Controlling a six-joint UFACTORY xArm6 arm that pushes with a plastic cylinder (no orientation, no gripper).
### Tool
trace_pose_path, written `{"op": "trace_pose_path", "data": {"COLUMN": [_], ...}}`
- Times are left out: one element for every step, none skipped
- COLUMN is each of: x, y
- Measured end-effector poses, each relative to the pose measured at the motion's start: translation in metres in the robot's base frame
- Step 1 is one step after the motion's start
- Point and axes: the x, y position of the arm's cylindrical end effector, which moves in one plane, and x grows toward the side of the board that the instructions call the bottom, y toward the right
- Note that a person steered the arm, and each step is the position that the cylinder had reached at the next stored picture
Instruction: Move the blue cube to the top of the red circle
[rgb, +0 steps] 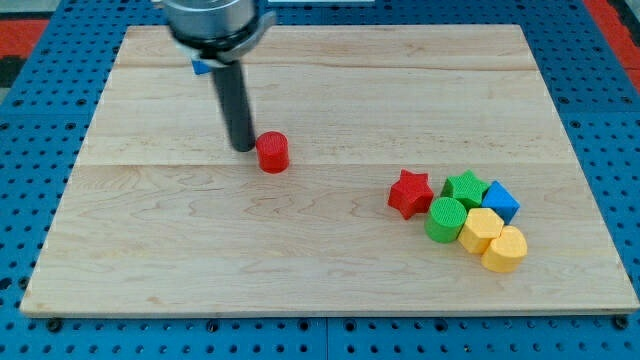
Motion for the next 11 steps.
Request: {"op": "trace_pose_path", "data": {"x": [0.044, 0.047, 0.020, -0.043, -0.158, -0.220, -0.181, -0.117, -0.120, -0.055, -0.049], "y": [0.107, 0.113, 0.042, 0.019, 0.018, -0.049, -0.115, -0.122, -0.143, -0.098, -0.011]}}
